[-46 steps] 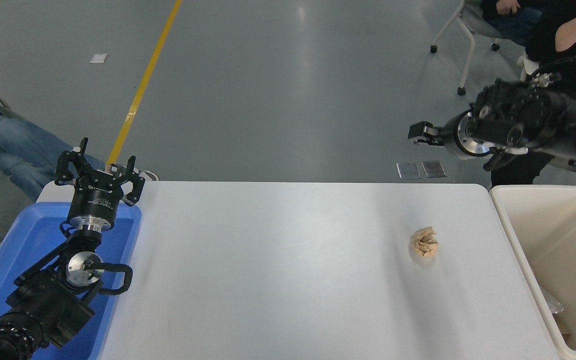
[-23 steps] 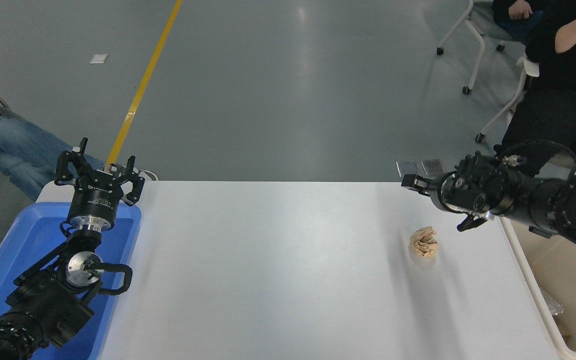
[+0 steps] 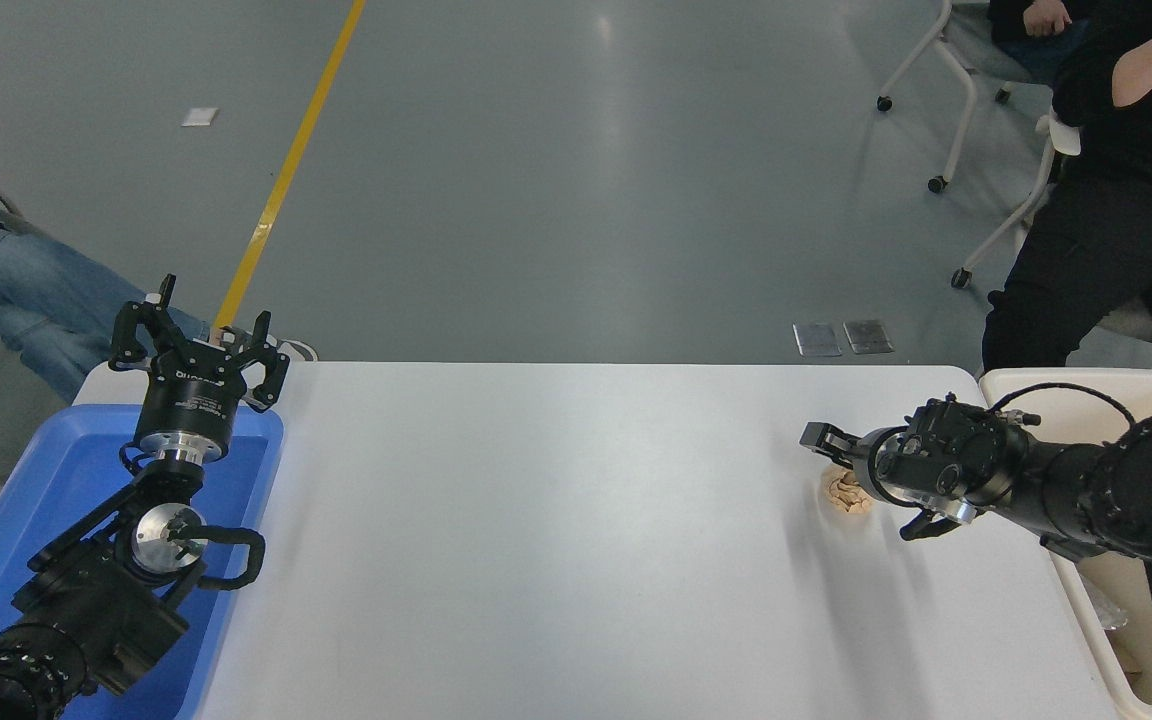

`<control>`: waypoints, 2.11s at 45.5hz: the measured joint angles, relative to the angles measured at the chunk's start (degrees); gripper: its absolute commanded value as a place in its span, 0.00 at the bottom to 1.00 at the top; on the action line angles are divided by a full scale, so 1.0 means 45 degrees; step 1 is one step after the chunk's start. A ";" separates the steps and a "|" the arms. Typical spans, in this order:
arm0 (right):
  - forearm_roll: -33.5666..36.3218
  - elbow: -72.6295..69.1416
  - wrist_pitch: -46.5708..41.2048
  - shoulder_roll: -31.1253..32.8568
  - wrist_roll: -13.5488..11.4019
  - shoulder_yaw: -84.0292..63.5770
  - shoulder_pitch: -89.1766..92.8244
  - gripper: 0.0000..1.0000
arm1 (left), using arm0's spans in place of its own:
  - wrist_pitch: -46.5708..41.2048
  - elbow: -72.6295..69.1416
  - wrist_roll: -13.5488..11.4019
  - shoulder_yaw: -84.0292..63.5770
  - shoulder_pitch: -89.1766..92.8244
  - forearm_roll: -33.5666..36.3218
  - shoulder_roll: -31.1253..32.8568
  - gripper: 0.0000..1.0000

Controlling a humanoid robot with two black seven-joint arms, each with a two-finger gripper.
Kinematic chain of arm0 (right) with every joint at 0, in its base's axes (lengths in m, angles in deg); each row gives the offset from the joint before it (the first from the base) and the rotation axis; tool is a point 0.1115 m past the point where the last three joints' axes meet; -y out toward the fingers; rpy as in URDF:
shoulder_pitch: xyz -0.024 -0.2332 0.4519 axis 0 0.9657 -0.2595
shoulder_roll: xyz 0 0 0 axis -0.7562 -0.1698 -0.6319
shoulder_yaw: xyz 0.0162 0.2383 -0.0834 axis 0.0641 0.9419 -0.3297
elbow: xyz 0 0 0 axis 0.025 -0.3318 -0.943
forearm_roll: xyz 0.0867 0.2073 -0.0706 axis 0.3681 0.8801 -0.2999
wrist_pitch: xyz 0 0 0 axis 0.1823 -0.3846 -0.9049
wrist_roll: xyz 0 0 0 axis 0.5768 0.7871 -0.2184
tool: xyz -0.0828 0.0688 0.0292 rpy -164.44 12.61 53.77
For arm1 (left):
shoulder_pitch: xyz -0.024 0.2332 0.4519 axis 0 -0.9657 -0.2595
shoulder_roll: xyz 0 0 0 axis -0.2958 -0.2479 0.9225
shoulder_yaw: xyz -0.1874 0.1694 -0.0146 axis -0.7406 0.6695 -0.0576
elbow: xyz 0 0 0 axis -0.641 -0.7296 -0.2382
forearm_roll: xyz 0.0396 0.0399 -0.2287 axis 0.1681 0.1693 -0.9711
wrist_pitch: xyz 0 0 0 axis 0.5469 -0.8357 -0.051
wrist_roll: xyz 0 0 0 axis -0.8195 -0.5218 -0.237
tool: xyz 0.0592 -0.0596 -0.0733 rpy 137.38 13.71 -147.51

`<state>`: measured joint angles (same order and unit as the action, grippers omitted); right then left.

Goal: Pick up paper ball place in dustbin

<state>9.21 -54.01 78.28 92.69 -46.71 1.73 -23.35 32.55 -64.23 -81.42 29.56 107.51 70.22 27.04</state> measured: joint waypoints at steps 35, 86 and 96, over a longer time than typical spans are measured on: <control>-0.0309 -0.0196 0.0680 0.0093 0.0109 0.0412 0.0373 0.05 | 0.0000 -0.0001 0.0000 -0.0004 0.0000 0.0001 0.0000 0.99; -0.1503 -0.6749 -0.6493 0.6146 0.0046 -0.1291 -1.2436 0.11 | 0.0000 -0.0003 0.0000 0.0000 0.0000 -0.0003 0.0000 0.99; -0.1929 -0.6808 -0.6844 0.6863 0.0046 -0.1272 -1.2908 0.11 | 0.0000 -0.0002 0.0000 0.0000 0.0000 0.0003 0.0000 0.99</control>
<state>0.53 -84.64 47.48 123.58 -46.50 -3.99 -81.43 32.55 -64.24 -81.42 29.56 107.51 70.23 27.04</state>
